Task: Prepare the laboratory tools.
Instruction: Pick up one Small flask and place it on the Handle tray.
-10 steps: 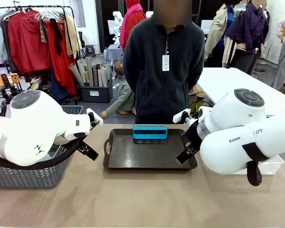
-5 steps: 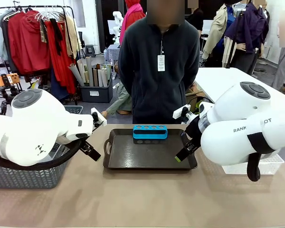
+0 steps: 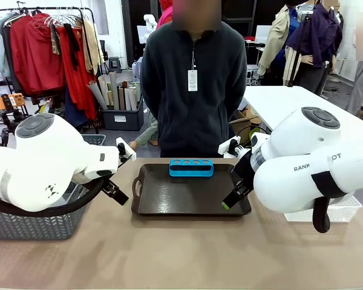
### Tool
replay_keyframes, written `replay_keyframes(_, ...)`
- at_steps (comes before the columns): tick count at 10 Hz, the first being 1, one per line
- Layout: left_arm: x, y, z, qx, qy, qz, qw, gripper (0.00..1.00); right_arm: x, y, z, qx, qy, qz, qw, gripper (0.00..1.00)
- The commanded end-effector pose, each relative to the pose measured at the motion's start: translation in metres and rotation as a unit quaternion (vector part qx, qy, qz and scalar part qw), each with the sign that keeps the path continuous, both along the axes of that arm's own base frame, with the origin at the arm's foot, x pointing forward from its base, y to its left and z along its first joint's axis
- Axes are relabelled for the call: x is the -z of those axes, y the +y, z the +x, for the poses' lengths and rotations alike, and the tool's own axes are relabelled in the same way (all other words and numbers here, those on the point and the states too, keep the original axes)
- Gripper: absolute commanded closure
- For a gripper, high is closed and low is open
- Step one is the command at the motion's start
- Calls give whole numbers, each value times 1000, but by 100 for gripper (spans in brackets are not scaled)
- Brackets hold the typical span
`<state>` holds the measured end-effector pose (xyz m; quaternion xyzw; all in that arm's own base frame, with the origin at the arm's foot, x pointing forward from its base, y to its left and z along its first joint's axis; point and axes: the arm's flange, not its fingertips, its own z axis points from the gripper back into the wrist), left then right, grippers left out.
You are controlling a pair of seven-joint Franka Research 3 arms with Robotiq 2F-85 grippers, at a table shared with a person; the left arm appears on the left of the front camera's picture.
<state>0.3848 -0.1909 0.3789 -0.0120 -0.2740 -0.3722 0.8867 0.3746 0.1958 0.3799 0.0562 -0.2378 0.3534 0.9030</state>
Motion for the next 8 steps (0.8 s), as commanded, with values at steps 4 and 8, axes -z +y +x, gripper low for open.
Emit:
replay_keyframes(4,-8,-4,-4,18,24,-19,999,0,-4,6,-1,-25,12,13,1000,0)
replay_keyframes(8,-56,12,-3,67,88,-63,992,0,-36,17,4,-79,50,74,993,0)
